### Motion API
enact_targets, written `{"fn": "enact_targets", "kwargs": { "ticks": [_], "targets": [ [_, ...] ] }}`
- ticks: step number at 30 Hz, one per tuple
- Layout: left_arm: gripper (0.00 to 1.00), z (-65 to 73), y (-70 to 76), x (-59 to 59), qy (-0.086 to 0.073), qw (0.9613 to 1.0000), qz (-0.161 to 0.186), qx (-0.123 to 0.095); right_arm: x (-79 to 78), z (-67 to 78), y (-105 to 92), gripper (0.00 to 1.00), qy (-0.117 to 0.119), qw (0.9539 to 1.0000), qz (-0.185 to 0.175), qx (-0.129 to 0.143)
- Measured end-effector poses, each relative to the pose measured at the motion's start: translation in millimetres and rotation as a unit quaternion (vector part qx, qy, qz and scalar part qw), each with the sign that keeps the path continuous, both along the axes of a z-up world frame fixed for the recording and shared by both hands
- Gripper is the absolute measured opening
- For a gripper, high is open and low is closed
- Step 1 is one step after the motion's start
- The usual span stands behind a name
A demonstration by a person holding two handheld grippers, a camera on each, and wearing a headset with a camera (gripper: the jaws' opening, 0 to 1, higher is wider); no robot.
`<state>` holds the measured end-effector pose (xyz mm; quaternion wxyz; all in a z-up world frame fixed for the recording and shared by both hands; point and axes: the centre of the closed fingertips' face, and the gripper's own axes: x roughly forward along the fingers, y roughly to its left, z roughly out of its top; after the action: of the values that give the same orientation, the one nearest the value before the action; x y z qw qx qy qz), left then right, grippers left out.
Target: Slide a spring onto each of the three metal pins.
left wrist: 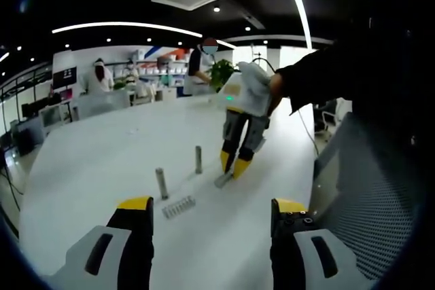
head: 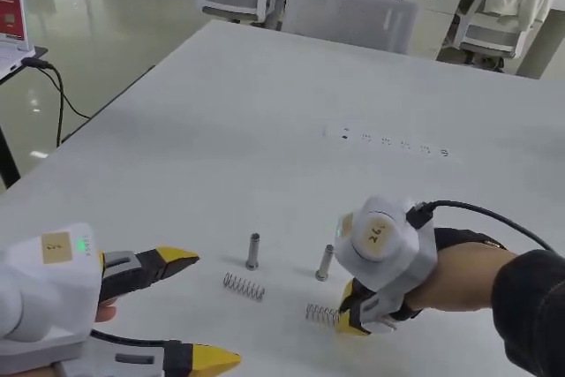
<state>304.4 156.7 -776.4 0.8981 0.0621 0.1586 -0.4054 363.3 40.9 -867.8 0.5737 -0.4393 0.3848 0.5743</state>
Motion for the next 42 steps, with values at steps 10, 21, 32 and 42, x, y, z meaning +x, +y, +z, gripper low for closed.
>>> {"fn": "enact_targets", "kwargs": {
  "ticks": [10, 21, 32, 42],
  "targets": [
    [0.61, -1.5, -12.1, -0.9, 0.001, 0.9996, -0.027, 0.002, -11.9, 23.7, 1.9, 0.08, 0.012, 0.9997, -0.008, 0.019],
    [0.55, 1.8, -36.2, 4.7, -0.004, 0.998, -0.063, 0.002, -33.0, 52.6, 14.7, 0.08, 0.023, 0.9987, 0.012, 0.044],
    [0.46, 4.4, -52.5, 3.9, -0.019, 0.995, -0.098, 0.004, -41.8, 64.0, 20.7, 0.08, 0.016, 0.9983, 0.033, 0.045],
    [0.27, 7.0, -64.0, 0.7, -0.04, 0.9912, -0.126, 0.005, -50.5, 71.8, 24.3, 0.08, 0.012, 0.9975, 0.052, 0.047]
  ]
}}
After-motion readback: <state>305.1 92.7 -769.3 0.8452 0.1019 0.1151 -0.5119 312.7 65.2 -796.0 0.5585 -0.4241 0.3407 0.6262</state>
